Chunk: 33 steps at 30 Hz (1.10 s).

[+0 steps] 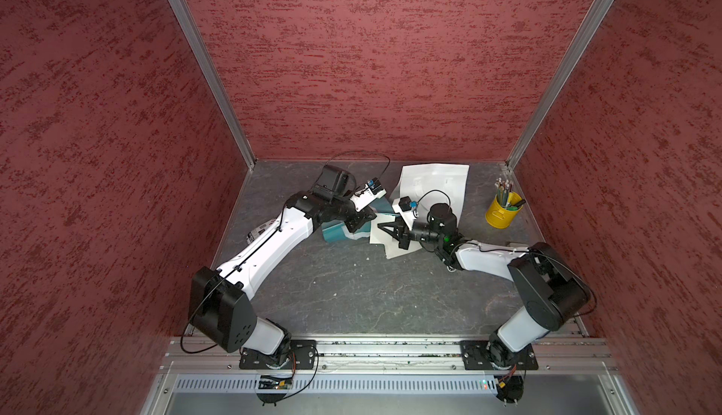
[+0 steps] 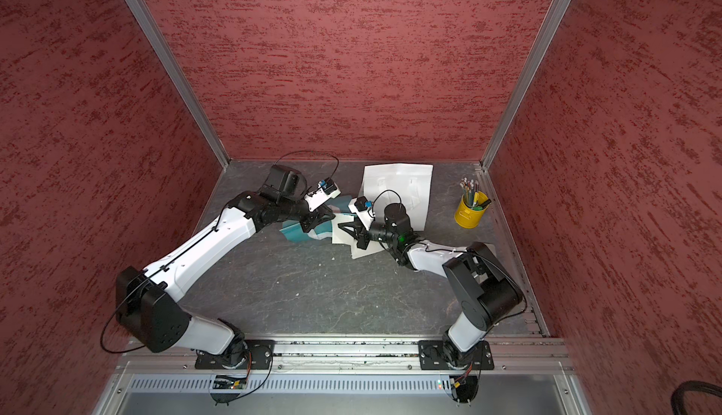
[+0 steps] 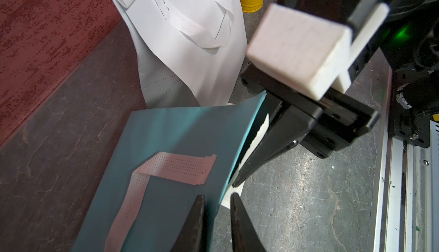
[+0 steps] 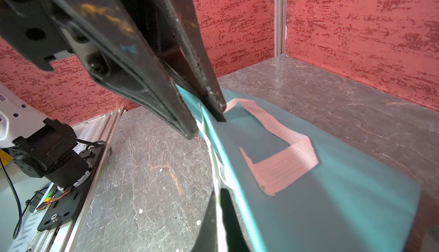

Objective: Staple the receipts to the bags
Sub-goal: Hold the receipt from the takeout bag.

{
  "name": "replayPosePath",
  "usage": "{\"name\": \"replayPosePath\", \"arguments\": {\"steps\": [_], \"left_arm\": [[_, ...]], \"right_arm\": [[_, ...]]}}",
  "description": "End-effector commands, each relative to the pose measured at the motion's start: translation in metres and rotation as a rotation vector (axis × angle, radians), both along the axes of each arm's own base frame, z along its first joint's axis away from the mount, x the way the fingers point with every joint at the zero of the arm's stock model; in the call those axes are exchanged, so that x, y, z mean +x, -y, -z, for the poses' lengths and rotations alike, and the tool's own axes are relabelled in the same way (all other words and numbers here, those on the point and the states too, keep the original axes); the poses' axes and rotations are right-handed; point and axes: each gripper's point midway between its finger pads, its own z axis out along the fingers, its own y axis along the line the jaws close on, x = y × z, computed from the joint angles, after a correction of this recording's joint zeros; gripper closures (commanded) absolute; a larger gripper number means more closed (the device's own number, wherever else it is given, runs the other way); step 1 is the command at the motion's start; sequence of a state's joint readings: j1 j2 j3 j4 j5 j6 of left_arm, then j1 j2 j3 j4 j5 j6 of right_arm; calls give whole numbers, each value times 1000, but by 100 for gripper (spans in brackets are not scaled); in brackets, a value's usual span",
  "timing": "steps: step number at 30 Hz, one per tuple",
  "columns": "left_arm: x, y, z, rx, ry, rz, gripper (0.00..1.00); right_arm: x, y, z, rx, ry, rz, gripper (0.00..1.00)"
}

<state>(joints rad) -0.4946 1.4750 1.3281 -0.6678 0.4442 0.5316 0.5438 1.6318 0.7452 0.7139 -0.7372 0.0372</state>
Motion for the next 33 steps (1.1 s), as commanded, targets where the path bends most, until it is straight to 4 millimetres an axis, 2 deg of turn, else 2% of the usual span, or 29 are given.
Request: {"name": "replayPosePath", "arguments": {"steps": [1,5,10,17,19,22,28,30,33], "left_arm": [[4,5,3,-8,0,12,79],[5,6,5,-6,-3,15,86],[6,7,9,-1,-12,15,86],[6,7,8,0,-8,11,81],[6,7,9,2,-9,13,85],[6,7,10,2,-12,14,98],[4,8,12,0,-21,23,100],[3,7,12,3,-25,26,100],[2,6,13,10,-27,29,100]], "right_arm": [[3,-5,-8,14,20,-2,100],[3,-5,-6,11,16,0,100],[3,-4,-4,7,9,1,100],[6,-4,1,-3,-1,17,100],[7,-4,0,3,-2,21,100],[9,-4,0,4,-1,29,100],[11,-3,-5,22,-1,47,100],[14,-1,-7,29,-1,67,94],[19,1,-10,24,3,100,68]]}}
